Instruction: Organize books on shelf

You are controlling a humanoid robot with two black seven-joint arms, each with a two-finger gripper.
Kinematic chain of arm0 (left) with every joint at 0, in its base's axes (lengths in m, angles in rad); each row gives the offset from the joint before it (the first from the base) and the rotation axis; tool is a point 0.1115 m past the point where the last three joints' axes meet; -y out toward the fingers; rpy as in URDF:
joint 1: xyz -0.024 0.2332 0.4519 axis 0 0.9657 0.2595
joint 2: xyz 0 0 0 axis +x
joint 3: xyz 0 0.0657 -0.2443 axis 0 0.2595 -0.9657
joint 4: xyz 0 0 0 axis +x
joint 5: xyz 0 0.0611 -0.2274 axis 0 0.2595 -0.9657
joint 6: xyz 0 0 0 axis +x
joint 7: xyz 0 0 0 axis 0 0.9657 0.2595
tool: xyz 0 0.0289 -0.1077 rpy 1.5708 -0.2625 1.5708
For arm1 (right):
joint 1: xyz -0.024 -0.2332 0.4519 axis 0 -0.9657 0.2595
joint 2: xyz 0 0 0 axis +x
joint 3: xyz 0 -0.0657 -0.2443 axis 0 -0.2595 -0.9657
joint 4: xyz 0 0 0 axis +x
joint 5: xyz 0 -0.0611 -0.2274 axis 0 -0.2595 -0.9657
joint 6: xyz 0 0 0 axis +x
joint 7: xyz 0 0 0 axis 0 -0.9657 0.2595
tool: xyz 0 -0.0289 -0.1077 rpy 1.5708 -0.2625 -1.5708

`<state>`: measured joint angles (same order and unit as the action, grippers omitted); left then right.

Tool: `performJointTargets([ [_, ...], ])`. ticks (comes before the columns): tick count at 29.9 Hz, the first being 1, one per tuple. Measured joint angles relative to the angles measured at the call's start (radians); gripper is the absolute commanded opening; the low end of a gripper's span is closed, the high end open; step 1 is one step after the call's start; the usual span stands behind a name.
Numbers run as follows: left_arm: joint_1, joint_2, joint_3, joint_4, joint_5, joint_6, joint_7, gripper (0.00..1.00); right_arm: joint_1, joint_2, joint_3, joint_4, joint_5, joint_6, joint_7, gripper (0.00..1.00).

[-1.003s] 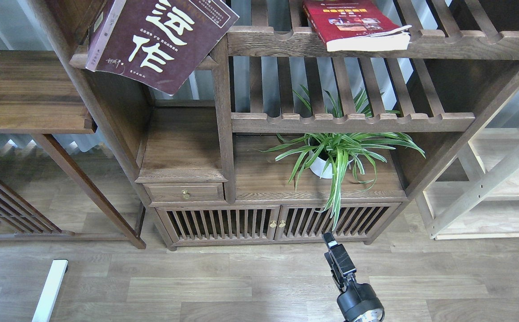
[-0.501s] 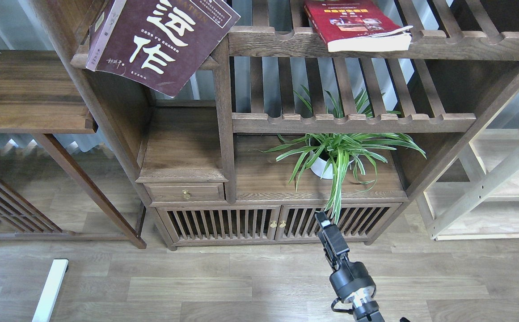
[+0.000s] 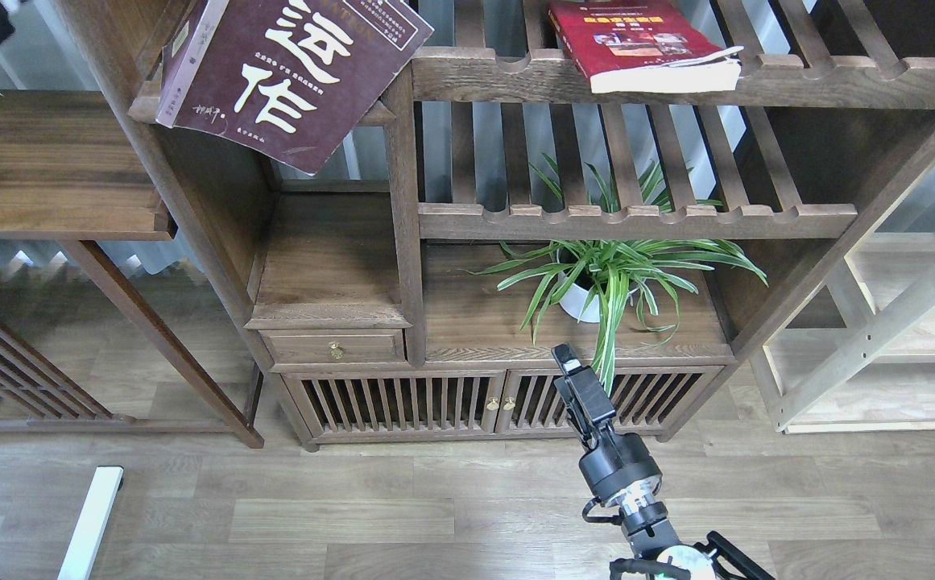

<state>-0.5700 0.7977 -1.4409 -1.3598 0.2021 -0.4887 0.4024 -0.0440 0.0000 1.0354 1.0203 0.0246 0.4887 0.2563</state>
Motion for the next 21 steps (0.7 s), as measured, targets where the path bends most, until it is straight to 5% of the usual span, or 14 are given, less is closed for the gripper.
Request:
performJointTargets([
  [14, 0.336, -0.09, -0.012, 0.001, -0.094, 0.0, 0.006, 0.56, 0.082, 0.0, 0.017, 0.003, 0.014, -0.011, 0.002, 0.99],
  [21, 0.433, -0.187, 0.027, 0.004, -0.093, 0.0, 0.011, 0.67, 0.157, 0.0, 0.021, 0.006, 0.03, -0.06, 0.0, 0.99],
])
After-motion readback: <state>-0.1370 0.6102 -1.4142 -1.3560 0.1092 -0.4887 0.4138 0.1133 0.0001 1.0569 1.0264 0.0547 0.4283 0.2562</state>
